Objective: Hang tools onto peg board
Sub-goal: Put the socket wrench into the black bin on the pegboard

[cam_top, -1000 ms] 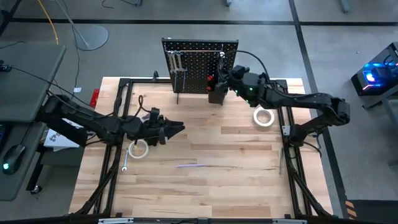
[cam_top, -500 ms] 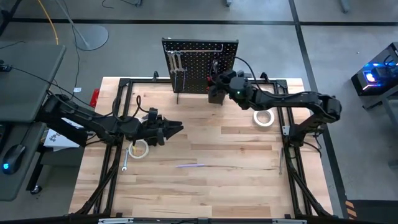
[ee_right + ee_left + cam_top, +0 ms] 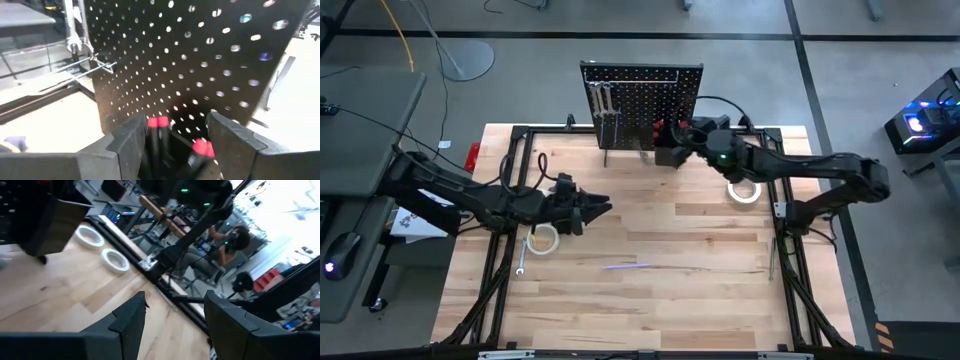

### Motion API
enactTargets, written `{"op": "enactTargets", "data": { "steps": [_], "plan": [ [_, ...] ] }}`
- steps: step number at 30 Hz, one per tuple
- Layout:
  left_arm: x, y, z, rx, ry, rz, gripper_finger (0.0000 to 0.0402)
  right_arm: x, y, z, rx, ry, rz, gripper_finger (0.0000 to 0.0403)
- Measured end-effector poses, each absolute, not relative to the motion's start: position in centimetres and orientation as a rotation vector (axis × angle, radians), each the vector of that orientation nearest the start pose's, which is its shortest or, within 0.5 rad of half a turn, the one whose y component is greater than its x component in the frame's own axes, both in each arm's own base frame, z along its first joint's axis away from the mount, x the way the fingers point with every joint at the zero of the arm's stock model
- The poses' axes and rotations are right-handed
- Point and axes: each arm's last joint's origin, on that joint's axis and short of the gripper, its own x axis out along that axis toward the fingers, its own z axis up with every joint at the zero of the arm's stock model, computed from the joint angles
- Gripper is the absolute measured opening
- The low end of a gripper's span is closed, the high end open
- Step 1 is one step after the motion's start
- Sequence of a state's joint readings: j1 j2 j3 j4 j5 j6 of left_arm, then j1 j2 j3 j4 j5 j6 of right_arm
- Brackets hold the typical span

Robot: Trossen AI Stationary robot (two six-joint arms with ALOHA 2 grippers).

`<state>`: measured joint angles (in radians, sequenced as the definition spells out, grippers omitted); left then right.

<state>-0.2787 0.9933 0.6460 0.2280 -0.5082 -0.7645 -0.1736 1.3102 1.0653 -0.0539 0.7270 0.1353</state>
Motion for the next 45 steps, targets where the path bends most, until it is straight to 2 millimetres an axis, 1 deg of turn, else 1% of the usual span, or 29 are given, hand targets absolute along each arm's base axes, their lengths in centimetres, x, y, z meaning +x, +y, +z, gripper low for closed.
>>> {"op": "enactTargets", "data": {
  "steps": [7,9,13,18,21,25,28,31,33,35,37,41,45],
  "plan": [
    [20.5,-3.8,28.6,-0.689,0.066,0.307,0.0181,24.8,-5.2,35.2,0.094,0.218,-0.902,0.0205],
    [20.2,-3.8,28.5,-0.678,0.088,0.316,0.0181,24.1,-4.8,35.6,0.114,0.214,-0.895,0.0205],
    [19.9,-3.6,27.8,-0.656,0.158,0.348,0.0181,23.3,-3.9,36.0,0.142,0.213,-0.828,0.0206],
    [20.2,-3.5,26.3,-0.621,0.274,0.396,0.0181,23.4,-2.5,36.0,0.168,0.223,-0.732,0.0206],
    [21.1,-2.8,24.7,-0.644,0.369,0.442,0.0181,23.4,-1.7,35.8,0.214,0.233,-0.676,0.0206],
    [23.0,-1.0,21.8,-0.676,0.603,0.494,0.0181,23.4,-0.5,35.4,0.242,0.268,-0.614,0.0206],
    [24.7,0.6,20.5,-0.594,0.796,0.556,0.0181,23.3,0.1,35.2,0.259,0.288,-0.592,0.0206],
    [26.3,2.3,19.7,-0.444,0.952,0.613,0.0181,23.2,0.6,35.1,0.285,0.290,-0.580,0.0206],
    [27.5,3.3,19.3,-0.345,1.004,0.639,0.0181,23.2,0.9,35.0,0.301,0.295,-0.575,0.0206],
    [28.6,4.4,18.6,-0.287,1.045,0.656,0.0181,23.1,1.1,35.0,0.320,0.295,-0.569,0.0206],
    [29.4,5.3,17.7,-0.274,1.087,0.662,0.0181,23.1,1.4,34.9,0.337,0.296,-0.563,0.0206],
    [30.5,7.1,16.0,-0.287,1.163,0.702,0.0181,23.1,1.8,34.9,0.354,0.299,-0.549,0.0206],
    [31.1,8.3,14.2,-0.315,1.205,0.746,0.0181,23.0,2.1,34.9,0.369,0.297,-0.540,0.0206]
  ]
}}
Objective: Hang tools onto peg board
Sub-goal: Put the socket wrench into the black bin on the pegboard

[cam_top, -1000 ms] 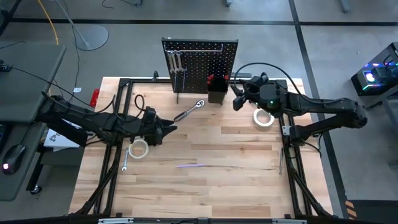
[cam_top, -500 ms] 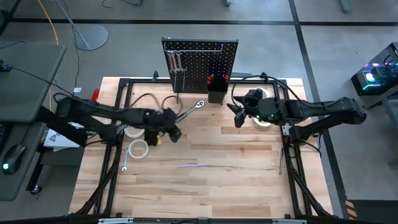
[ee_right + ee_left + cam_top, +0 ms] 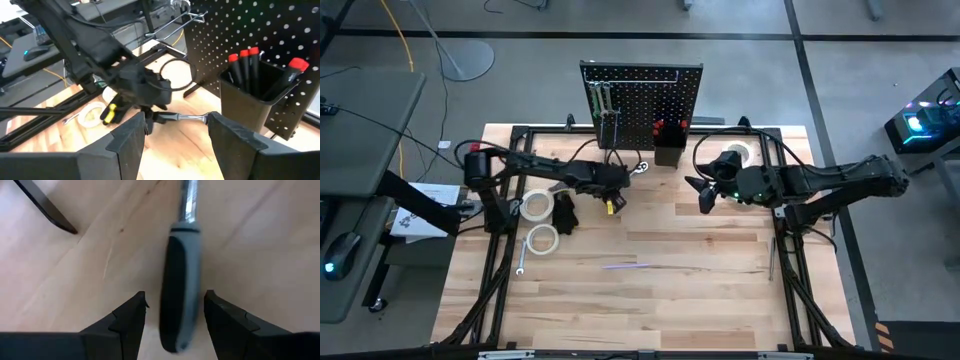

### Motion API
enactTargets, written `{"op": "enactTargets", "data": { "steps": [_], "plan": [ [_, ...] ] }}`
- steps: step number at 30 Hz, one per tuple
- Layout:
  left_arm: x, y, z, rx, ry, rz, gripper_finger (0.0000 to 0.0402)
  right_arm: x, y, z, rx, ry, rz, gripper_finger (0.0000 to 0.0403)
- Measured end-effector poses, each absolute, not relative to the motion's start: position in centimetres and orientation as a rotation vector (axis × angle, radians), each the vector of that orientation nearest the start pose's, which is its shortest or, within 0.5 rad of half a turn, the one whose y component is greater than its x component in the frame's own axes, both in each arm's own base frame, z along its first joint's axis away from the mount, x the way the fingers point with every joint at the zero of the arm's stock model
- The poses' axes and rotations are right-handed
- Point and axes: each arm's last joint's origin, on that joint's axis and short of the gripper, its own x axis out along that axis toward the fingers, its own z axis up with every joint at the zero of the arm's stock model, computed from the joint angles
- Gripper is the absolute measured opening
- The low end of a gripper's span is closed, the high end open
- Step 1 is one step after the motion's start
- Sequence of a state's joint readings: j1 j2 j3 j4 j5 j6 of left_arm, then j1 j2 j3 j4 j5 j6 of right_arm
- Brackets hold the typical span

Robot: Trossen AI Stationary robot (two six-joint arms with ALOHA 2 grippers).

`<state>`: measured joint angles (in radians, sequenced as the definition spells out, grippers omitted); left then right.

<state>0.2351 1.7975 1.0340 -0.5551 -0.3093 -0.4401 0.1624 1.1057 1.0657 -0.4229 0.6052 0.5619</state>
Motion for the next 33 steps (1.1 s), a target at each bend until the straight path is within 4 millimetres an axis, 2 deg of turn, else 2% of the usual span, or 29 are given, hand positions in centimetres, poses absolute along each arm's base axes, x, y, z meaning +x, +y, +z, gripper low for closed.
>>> {"op": "enactTargets", "data": {
  "steps": [6,8,11,14,18,22,28,31,33],
  "plan": [
    [31.1,9.1,12.0,-0.396,1.300,0.697,0.0176,23.0,2.5,34.9,0.384,0.296,-0.525,0.0206],
    [31.2,8.9,11.6,-0.406,1.320,0.675,0.0155,23.0,2.7,34.9,0.387,0.297,-0.517,0.0206],
    [31.3,8.4,11.5,-0.411,1.343,0.632,0.0088,23.0,2.9,34.8,0.401,0.295,-0.514,0.0206],
    [31.4,7.3,11.8,-0.395,1.347,0.599,0.0083,22.9,3.2,34.8,0.399,0.299,-0.502,0.0206],
    [31.2,4.8,12.5,-0.423,1.376,0.529,0.0083,22.8,3.5,34.8,0.396,0.304,-0.489,0.0206],
    [31.1,0.8,13.4,-0.441,1.373,0.414,0.0083,22.8,3.9,34.8,0.396,0.306,-0.474,0.0206],
    [29.8,-5.2,14.3,-0.455,1.361,0.314,0.0083,22.7,4.5,34.8,0.418,0.308,-0.446,0.0206],
    [29.8,-6.7,15.7,-0.458,1.258,0.300,0.0083,22.7,4.8,34.9,0.446,0.300,-0.431,0.0206],
    [30.0,-6.8,17.0,-0.477,1.159,0.306,0.0083,22.7,4.9,35.0,0.474,0.289,-0.418,0.0206]
  ]
}}
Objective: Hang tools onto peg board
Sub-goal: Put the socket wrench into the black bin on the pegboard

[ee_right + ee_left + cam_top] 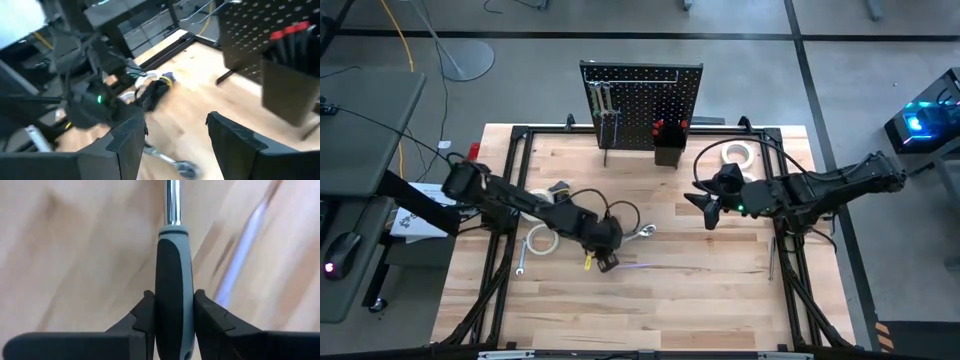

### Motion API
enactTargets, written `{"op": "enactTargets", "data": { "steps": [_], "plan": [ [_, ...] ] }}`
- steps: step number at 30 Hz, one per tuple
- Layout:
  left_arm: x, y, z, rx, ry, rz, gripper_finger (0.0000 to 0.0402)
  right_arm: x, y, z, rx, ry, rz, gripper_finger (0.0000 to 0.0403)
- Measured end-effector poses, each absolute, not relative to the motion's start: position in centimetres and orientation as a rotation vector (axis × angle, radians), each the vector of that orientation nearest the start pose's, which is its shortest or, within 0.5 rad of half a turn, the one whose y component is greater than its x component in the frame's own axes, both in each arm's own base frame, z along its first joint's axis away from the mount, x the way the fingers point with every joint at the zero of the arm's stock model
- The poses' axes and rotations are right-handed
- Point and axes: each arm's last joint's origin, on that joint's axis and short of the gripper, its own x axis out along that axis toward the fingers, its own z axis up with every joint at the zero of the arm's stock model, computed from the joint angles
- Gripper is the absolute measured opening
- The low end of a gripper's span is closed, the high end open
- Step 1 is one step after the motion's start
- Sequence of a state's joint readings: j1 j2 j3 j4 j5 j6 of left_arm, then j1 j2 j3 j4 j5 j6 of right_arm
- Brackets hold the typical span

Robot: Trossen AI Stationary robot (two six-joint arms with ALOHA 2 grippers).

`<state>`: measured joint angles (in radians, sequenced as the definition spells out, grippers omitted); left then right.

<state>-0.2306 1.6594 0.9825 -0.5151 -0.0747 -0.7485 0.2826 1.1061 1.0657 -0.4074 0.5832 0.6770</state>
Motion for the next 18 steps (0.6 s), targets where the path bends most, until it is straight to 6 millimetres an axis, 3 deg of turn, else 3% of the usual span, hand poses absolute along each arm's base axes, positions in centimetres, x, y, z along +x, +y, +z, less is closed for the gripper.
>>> {"op": "enactTargets", "data": {
  "steps": [6,11,18],
  "plan": [
    [29.6,-5.6,22.1,-0.521,0.863,0.340,0.0083,23.1,5.3,35.6,0.542,0.264,-0.290,0.0206],
    [27.9,-4.2,26.4,-0.503,0.663,0.364,0.0083,23.9,5.7,35.6,0.614,0.234,-0.251,0.0206],
    [25.6,-2.9,30.5,-0.508,0.430,0.433,0.0083,26.1,6.4,33.5,0.769,0.300,-0.277,0.0206]
  ]
}}
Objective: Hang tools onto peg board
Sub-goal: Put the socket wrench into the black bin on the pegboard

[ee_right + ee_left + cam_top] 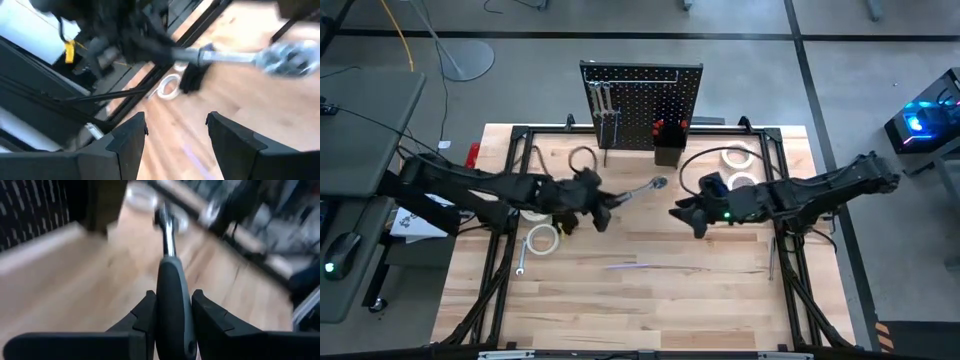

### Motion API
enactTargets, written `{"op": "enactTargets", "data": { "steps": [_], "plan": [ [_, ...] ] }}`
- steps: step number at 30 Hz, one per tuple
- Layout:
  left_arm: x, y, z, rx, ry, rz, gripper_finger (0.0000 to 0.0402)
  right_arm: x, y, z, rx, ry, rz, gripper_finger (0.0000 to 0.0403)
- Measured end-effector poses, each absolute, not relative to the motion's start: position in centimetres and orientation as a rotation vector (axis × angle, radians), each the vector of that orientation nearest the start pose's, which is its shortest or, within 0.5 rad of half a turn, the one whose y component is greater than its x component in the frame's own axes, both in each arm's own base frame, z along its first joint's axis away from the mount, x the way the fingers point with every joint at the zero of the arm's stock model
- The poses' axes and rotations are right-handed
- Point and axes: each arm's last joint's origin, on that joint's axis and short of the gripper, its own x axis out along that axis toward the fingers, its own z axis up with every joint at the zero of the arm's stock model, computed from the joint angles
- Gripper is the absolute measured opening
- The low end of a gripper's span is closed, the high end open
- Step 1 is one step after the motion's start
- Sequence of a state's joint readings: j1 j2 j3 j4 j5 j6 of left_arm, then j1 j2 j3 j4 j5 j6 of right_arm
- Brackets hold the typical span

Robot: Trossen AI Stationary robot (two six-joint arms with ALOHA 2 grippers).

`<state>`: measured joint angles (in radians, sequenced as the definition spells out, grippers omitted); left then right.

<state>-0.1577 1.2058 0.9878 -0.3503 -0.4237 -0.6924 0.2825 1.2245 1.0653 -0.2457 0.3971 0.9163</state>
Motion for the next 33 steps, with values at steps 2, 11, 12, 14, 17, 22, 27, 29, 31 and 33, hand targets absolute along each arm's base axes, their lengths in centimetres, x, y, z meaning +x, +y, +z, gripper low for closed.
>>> {"op": "enactTargets", "data": {
  "steps": [2,11,12,14,17,22,27,29,31,33],
  "plan": [
    [25.1,-2.7,31.9,-0.508,0.330,0.438,0.0083,26.9,6.8,33.0,0.799,0.303,-0.260,0.0206],
    [24.3,-2.4,36.6,-0.498,-0.048,0.375,0.0069,30.4,6.5,33.6,0.848,0.055,-0.179,0.0206],
    [24.2,-2.4,36.6,-0.497,-0.043,0.376,0.0069,30.5,6.4,33.6,0.842,0.051,-0.176,0.0206],
    [24.2,-2.4,36.3,-0.494,-0.009,0.386,0.0069,30.5,6.4,33.5,0.824,0.060,-0.175,0.0206],
    [24.2,-2.6,35.4,-0.488,0.071,0.390,0.0068,30.4,6.5,33.4,0.806,0.075,-0.174,0.0206],
    [24.5,-2.8,35.1,-0.496,0.086,0.387,0.0066,30.4,6.5,33.4,0.807,0.078,-0.176,0.0206],
    [24.5,-2.8,35.1,-0.497,0.083,0.388,0.0065,30.4,6.5,33.3,0.803,0.085,-0.178,0.0206],
    [24.6,-2.8,35.3,-0.508,0.061,0.377,0.0065,30.4,6.6,33.3,0.789,0.096,-0.167,0.0206],
    [24.7,-2.8,35.7,-0.525,0.022,0.353,0.0065,30.4,6.6,33.3,0.744,0.113,-0.133,0.0206],
    [24.8,-2.9,36.3,-0.548,-0.028,0.309,0.0065,30.4,6.8,33.3,0.667,0.136,-0.080,0.0206]
  ]
}}
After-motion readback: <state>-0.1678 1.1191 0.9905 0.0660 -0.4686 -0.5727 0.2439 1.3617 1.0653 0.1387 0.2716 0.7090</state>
